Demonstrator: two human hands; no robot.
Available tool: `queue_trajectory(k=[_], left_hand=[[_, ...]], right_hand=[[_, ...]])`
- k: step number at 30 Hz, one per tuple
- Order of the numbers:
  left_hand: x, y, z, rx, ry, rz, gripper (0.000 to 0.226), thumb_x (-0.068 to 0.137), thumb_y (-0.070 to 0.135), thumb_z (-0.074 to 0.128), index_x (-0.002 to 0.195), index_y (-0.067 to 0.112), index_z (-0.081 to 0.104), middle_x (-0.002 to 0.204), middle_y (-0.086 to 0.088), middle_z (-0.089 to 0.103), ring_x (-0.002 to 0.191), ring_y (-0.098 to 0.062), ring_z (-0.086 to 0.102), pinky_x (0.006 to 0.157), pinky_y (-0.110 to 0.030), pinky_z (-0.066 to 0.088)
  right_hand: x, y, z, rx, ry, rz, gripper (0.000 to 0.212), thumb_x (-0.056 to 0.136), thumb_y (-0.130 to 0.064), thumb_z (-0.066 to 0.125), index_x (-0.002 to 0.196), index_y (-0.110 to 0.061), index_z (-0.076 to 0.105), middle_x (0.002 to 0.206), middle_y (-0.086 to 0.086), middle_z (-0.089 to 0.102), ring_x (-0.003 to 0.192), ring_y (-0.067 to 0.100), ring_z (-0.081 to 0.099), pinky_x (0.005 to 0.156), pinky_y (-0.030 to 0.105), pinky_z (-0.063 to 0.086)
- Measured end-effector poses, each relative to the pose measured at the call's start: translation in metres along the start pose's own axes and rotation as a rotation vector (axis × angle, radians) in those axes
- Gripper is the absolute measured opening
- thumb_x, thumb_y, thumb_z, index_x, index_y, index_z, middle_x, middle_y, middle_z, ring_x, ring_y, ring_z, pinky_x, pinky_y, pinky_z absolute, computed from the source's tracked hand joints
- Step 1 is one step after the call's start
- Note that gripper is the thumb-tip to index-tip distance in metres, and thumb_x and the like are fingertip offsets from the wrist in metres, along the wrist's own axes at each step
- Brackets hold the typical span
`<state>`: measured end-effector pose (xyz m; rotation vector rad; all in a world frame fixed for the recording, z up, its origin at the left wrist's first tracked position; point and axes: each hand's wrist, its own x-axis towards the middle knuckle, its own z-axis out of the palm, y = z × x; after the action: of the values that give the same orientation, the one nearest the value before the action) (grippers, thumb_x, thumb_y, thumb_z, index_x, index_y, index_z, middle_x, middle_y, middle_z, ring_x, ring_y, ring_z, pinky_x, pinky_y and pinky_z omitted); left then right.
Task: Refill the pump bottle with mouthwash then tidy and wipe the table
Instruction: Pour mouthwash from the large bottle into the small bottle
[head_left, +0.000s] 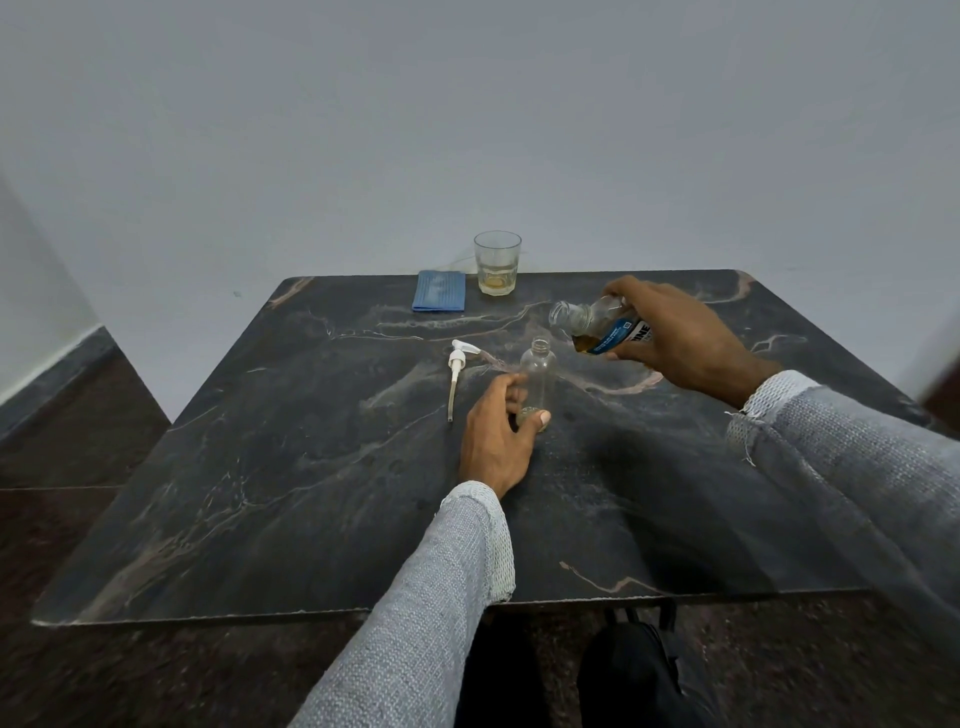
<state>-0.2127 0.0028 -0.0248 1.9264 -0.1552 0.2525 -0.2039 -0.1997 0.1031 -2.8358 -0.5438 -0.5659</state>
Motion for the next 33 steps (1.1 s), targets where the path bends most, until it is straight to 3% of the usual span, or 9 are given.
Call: queue_trajectory(k=[4,12,24,33], left_hand=[[0.0,0.002,0.0,0.002,0.0,-0.006,0.048,0.083,0.021,0.074,0.125,0.027,0.053,0.118,0.005,0.064,0.101,-0.005,0.061,0.093,-0.029,0.051],[-0.001,0.004,-0.002,0.006,-0.002,-0.017,0.049,0.083,0.02,0.074,0.127,0.025,0.052,0.12,0.004,0.063,0.103,-0.007,0.061,0.095,-0.03,0.051],[-0.002,0.007,-0.003,-0.002,-0.016,-0.016,0.048,0.084,0.021,0.073,0.126,0.025,0.052,0.121,0.003,0.062,0.104,-0.008,0.06,0.094,-0.03,0.05],[-0.002,0.008,-0.003,-0.004,-0.006,-0.019,0.048,0.083,0.02,0.075,0.125,0.023,0.053,0.116,0.006,0.064,0.099,-0.005,0.061,0.091,-0.025,0.05]], right_hand=[[0.001,0.0,-0.001,-0.025,-0.001,-0.024,0.063,0.078,-0.024,0.078,0.131,-0.014,0.046,0.125,0.012,0.061,0.11,0.03,0.056,0.082,0.031,0.04],[0.002,-0.004,-0.006,-0.075,-0.019,-0.051,0.061,0.08,-0.025,0.077,0.132,-0.015,0.046,0.125,0.011,0.061,0.111,0.03,0.055,0.087,0.038,0.047],[0.005,-0.009,-0.009,-0.144,-0.021,-0.105,0.059,0.08,-0.025,0.077,0.13,-0.016,0.048,0.123,0.011,0.062,0.108,0.029,0.057,0.082,0.033,0.043],[0.005,-0.011,-0.015,-0.154,-0.038,-0.108,0.058,0.08,-0.024,0.076,0.131,-0.015,0.048,0.125,0.011,0.061,0.112,0.03,0.056,0.088,0.04,0.047]])
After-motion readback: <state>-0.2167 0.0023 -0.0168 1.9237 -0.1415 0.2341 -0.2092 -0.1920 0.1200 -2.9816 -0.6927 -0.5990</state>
